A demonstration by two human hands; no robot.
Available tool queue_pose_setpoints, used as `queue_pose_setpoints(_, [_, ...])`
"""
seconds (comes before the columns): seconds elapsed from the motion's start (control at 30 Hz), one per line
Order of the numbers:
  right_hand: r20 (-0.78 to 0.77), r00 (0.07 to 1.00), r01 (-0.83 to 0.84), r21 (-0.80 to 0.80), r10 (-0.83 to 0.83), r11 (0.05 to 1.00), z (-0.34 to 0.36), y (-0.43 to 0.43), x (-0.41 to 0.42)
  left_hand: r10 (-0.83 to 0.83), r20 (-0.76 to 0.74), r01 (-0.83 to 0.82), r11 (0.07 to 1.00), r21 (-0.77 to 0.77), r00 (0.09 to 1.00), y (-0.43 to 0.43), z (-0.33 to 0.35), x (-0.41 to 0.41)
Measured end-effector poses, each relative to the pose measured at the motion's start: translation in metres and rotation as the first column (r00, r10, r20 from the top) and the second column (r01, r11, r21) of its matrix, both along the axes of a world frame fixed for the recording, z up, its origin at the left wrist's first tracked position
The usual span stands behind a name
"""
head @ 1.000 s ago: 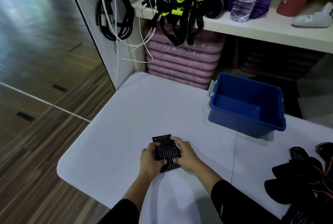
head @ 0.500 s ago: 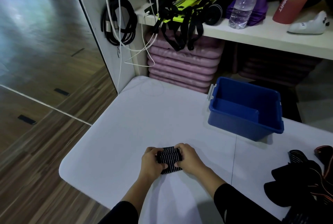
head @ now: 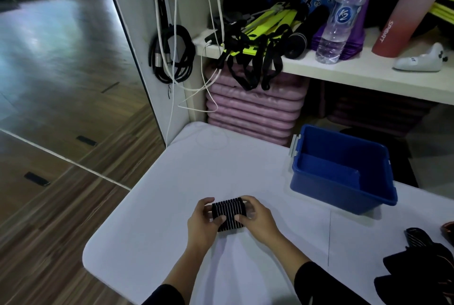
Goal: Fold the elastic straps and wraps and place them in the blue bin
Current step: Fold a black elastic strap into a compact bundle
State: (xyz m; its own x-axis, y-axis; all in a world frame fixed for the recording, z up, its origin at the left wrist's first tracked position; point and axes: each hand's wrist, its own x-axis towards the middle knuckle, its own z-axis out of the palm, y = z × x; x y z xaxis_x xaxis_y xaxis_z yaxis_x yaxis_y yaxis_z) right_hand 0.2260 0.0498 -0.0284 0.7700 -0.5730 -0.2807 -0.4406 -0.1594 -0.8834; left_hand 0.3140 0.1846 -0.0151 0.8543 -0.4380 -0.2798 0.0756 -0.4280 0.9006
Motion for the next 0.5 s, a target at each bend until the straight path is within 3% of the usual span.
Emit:
queue_pose_setpoints(0.23, [0.036, 0.990, 0.133, 0.122, -0.139, 0.984, 0.005, -0.007, 0.069, 0.194, -0.094, -0.200, 0.978, -0.054, 0.976, -0.023, 0.008, 0.055])
queue_pose_setpoints(0.5, [-0.002, 0.986, 0.167, 0.068, -0.167, 0.984, -0.009, -0.020, 0.164, 0.132, -0.022, -0.131, 0.990, 0.043, 0.991, -0.053, -0.006, 0.153])
